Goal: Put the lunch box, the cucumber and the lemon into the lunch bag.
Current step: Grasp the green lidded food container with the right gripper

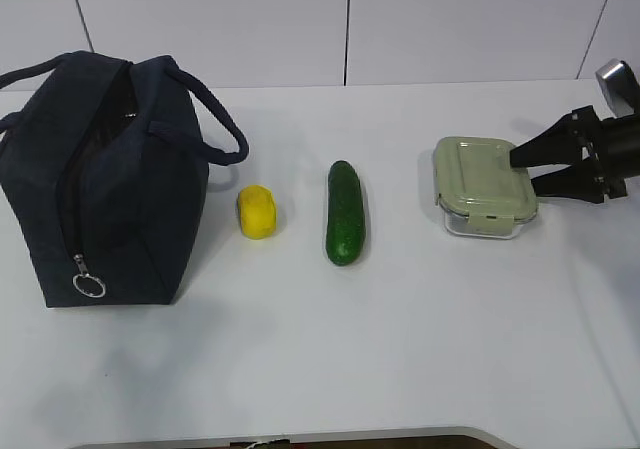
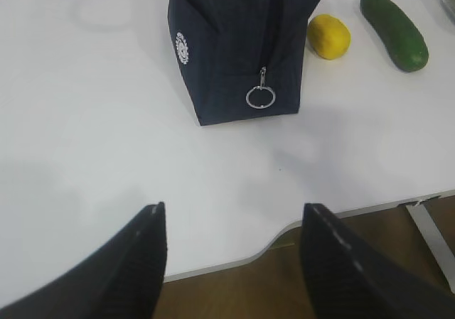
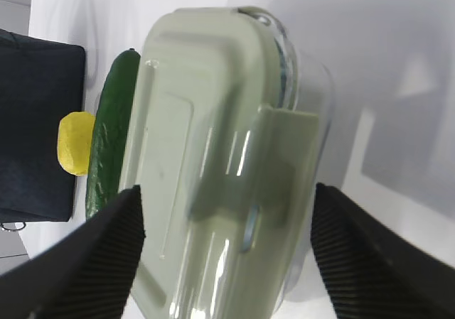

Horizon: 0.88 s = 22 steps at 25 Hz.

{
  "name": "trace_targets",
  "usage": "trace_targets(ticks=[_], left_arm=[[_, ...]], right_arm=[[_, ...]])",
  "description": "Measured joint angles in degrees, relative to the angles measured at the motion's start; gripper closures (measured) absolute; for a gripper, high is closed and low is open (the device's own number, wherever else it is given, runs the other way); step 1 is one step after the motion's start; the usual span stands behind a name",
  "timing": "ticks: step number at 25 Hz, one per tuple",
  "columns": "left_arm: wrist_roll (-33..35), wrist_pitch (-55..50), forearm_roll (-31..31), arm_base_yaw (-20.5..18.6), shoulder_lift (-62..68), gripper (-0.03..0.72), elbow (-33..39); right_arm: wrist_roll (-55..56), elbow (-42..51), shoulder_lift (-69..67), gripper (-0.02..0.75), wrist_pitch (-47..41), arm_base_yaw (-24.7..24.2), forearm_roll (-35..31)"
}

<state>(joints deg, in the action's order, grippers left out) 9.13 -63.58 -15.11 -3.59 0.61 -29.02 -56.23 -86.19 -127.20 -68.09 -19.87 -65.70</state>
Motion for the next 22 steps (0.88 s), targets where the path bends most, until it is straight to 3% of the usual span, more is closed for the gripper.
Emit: trace_targets(ticks=[22], left_arm=[[0.0, 0.0, 0.0, 0.0, 0.0, 0.250, 0.0]], right_arm=[[0.0, -0.2, -1.9, 0.157, 0.2, 0.0, -3.6]])
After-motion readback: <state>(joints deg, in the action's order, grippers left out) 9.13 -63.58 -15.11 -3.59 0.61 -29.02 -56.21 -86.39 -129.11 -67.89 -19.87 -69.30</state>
